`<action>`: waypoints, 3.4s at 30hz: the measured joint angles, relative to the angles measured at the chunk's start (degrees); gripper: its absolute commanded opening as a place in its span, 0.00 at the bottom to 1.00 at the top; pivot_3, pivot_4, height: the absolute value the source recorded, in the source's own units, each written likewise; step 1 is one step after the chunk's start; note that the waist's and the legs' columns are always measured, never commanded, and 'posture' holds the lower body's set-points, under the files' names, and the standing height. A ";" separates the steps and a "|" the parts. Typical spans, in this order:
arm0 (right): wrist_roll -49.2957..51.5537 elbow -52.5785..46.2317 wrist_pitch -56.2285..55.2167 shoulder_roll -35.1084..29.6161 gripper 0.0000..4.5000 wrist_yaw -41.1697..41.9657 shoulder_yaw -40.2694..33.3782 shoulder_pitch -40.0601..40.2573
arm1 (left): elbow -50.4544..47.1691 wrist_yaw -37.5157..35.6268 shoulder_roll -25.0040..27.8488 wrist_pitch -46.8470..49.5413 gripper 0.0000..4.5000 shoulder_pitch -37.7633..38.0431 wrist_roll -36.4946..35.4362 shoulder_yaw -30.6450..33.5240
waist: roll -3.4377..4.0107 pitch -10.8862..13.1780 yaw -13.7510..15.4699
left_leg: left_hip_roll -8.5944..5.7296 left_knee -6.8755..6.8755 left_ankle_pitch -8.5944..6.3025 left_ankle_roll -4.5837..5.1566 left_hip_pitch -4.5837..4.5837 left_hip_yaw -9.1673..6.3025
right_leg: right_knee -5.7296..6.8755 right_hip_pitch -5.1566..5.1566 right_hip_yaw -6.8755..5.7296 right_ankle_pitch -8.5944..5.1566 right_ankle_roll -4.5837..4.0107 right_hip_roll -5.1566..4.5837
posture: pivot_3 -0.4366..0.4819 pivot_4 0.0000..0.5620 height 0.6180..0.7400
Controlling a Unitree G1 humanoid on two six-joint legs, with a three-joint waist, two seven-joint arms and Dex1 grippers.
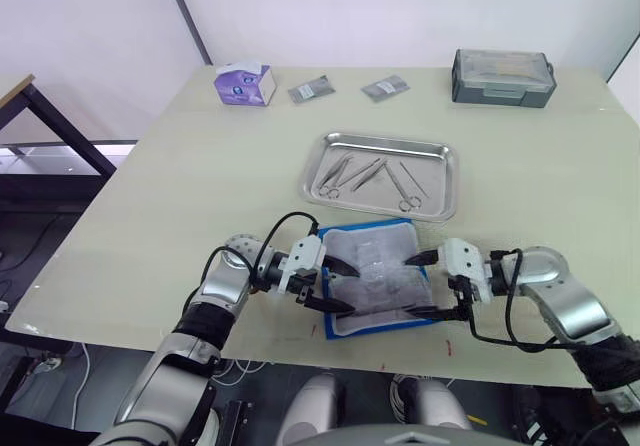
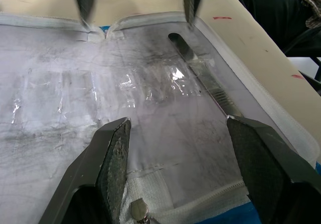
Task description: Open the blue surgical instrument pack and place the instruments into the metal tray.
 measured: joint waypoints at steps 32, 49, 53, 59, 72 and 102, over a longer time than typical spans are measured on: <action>-1.11 2.11 -4.75 -1.46 0.00 6.95 3.80 -3.08 | 1.70 -0.57 -0.74 -1.15 0.72 -0.25 -0.34 0.15 | -0.28 -0.03 0.14 | 0.05 -0.19 -0.01 -0.01 0.44 -0.02 | -0.17 0.37 -0.01 -0.01 -0.01 -0.12 | 0.48 0.27 0.98; -0.51 -0.14 -2.34 -4.15 0.00 7.22 2.04 -2.21 | 10.33 -1.33 -0.25 -12.15 0.72 -4.16 -4.46 -5.51 | -0.12 -0.07 0.63 | -0.06 -0.34 0.04 0.04 0.46 -0.06 | -0.28 0.40 -0.08 -0.12 0.21 -0.26 | 0.48 0.27 0.98; -0.05 -0.62 -1.36 -4.75 0.00 7.32 1.51 -2.22 | 11.01 -1.41 -0.33 -12.53 0.72 -4.81 -4.67 -6.31 | -0.10 -0.08 0.82 | -0.07 -0.34 0.05 0.06 0.46 -0.07 | -0.29 0.41 -0.09 -0.13 0.22 -0.28 | 0.48 0.27 0.98; 0.37 -2.04 -1.21 -6.65 0.00 8.19 0.73 -2.26 | 11.30 -1.45 -0.64 -12.82 0.72 -5.12 -4.68 -6.58 | -0.09 -0.07 1.26 | -0.10 -0.34 0.05 0.06 0.46 -0.07 | -0.30 0.41 -0.10 -0.15 0.25 -0.29 | 0.48 0.27 0.98; 1.60 -4.48 -0.02 -12.01 0.00 10.77 -2.47 -2.78 | 11.32 -1.45 -0.80 -12.92 0.72 -5.15 -4.67 -6.62 | -0.04 -0.04 1.41 | -0.11 -0.34 0.05 0.07 0.43 -0.08 | -0.31 0.41 -0.11 -0.18 0.29 -0.33 | 0.48 0.27 0.98; 12.30 -1.06 11.99 -13.59 0.00 0.93 -19.83 -3.08 | 12.01 -1.51 -1.76 -13.19 0.72 -5.48 -4.66 -6.68 | 0.14 -0.01 1.58 | -0.24 -0.37 0.05 0.07 0.38 -0.12 | -0.37 0.43 -0.13 -0.12 0.19 -0.53 | 0.48 0.27 0.98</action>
